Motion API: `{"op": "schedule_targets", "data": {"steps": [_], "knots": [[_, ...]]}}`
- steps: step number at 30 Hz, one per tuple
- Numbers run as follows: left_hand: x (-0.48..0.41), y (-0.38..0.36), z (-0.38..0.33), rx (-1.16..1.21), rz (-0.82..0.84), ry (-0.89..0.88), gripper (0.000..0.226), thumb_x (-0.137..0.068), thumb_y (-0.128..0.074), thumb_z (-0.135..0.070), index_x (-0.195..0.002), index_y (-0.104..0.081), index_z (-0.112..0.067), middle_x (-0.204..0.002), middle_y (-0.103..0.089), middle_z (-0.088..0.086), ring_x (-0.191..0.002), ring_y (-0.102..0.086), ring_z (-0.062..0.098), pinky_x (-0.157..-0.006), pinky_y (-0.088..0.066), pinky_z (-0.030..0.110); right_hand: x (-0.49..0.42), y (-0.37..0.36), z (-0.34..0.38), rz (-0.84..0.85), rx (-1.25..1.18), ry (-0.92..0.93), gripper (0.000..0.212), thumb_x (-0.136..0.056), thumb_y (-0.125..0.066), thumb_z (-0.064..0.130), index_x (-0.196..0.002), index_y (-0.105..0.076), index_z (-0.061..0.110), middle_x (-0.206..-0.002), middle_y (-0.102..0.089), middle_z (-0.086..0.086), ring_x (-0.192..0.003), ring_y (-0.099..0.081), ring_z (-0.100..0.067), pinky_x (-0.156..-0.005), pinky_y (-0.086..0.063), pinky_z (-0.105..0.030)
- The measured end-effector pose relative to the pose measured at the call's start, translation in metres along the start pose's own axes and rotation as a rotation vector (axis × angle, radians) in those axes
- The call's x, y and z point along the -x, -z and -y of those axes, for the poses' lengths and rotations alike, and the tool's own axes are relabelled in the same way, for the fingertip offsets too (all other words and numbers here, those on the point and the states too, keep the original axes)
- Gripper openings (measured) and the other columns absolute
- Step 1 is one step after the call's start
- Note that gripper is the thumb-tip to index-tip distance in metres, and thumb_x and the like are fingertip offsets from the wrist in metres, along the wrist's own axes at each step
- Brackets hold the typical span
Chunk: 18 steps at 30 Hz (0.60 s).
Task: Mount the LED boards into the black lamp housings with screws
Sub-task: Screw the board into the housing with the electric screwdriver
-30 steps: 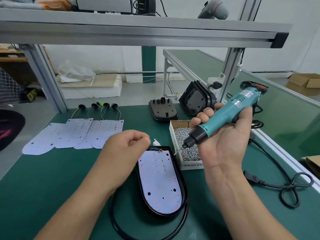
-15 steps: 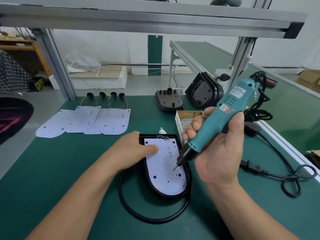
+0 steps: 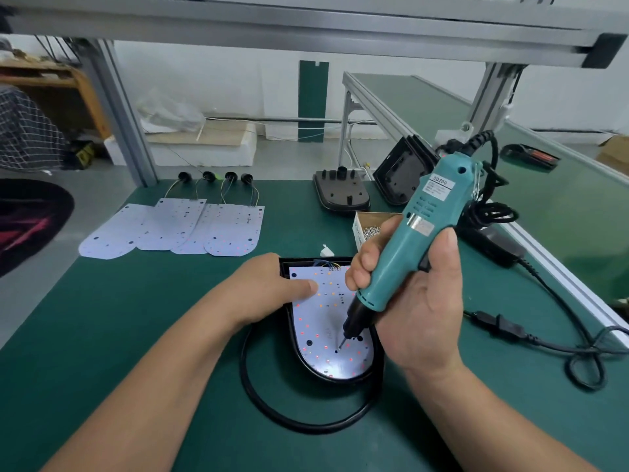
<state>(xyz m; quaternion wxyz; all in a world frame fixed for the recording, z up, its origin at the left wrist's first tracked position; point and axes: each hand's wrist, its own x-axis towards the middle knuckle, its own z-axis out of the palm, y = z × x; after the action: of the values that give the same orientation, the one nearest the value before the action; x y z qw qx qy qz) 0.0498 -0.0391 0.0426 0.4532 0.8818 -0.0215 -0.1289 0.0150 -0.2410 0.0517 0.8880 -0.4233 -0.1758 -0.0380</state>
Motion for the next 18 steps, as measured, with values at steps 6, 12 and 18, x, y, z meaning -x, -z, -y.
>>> {"op": "schedule_targets", "data": {"steps": [6, 12, 18], "knots": [[-0.0035, -0.0007, 0.0041, -0.013, -0.019, 0.0, 0.017, -0.092, -0.079, -0.037, -0.102, -0.08, -0.024, -0.099, -0.081, -0.002, -0.101, -0.075, 0.021, -0.1, -0.057, 0.044, 0.0023, -0.0039, 0.0001, 0.015, 0.014, -0.006, 0.053, -0.105, -0.036, 0.056, -0.116, -0.052, 0.007, -0.081, -0.047, -0.016, -0.067, -0.043, -0.028, -0.067, -0.042, -0.042], [-0.003, -0.0016, 0.0031, -0.016, 0.005, -0.028, 0.021, -0.093, -0.077, -0.038, -0.106, -0.079, -0.021, -0.107, -0.079, 0.004, -0.107, -0.072, 0.028, -0.1, -0.056, 0.047, 0.0089, -0.0069, 0.0007, 0.145, 0.069, -0.023, 0.07, -0.093, -0.063, 0.069, -0.12, -0.051, 0.006, -0.088, -0.052, -0.017, -0.08, -0.051, -0.032, -0.08, -0.049, -0.048], [-0.0039, -0.0006, 0.0041, -0.024, -0.005, -0.025, 0.013, -0.092, -0.078, -0.038, -0.09, -0.078, -0.025, -0.089, -0.078, -0.005, -0.088, -0.072, 0.02, -0.085, -0.056, 0.04, 0.0084, -0.0065, 0.0013, 0.216, 0.197, 0.001, 0.072, -0.092, -0.064, 0.071, -0.119, -0.053, 0.005, -0.084, -0.059, -0.014, -0.065, -0.051, -0.027, -0.068, -0.047, -0.045]]}}
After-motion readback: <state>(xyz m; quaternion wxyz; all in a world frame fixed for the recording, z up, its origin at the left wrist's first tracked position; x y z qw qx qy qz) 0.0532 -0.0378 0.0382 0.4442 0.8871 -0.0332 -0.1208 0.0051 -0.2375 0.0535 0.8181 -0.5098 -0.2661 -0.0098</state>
